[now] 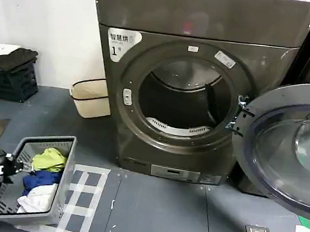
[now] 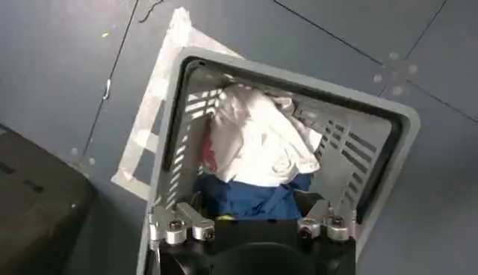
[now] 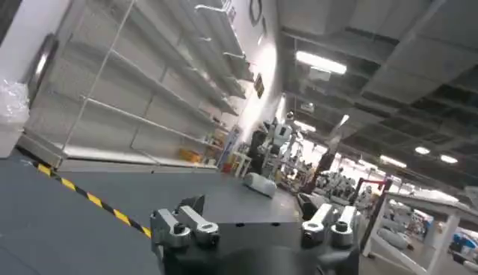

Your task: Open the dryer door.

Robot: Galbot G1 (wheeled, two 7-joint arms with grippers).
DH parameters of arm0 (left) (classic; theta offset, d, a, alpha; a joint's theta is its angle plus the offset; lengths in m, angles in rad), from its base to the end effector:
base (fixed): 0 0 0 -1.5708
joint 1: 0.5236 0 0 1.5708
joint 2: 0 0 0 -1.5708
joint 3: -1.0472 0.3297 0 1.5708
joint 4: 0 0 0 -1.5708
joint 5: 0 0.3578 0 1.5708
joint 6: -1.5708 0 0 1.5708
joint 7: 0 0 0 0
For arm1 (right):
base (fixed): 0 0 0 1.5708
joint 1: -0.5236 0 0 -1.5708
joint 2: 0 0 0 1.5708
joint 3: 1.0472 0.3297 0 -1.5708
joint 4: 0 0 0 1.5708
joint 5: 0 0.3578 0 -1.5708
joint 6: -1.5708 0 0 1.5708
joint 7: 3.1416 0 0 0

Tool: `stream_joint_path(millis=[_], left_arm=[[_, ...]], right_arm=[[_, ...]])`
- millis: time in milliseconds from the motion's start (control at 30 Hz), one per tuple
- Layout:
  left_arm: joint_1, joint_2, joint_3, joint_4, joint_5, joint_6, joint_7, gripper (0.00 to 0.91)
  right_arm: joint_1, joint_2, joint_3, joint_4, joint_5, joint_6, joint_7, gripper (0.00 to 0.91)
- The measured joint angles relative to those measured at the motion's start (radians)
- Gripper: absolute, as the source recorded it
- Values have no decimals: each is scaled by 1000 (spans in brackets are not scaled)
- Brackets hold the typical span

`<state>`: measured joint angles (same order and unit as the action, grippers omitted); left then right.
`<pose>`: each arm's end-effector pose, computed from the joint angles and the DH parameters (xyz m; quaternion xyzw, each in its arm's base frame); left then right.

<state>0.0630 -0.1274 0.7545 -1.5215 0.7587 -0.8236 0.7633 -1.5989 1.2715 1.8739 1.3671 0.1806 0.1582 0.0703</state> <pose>0.3765 0.3010 -0.1264 -0.6044 -0.1761 -0.7614 0.1550 -0.0833 -0.4453 -0.2815 -0.6170 -0.7565 0.2030 0.0759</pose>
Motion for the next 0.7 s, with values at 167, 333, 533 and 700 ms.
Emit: stream_joint_path(millis=[167,333,533,700], left_arm=[[3,0,9,4,-2,0,0,907],[3,1,26,6,-42,0,1,907],[2,-2,31,9,-45,0,2,907],[1,-6,34,12,-45,0,3,907]], right_arm=[[2,3,0,5,-17,5,-3,907],[8,2,0,4,-19,7,-4,907],[12,2,-5,0,-23,9,-5,907],[16,3,-7,-1,-25,9,-5,907]])
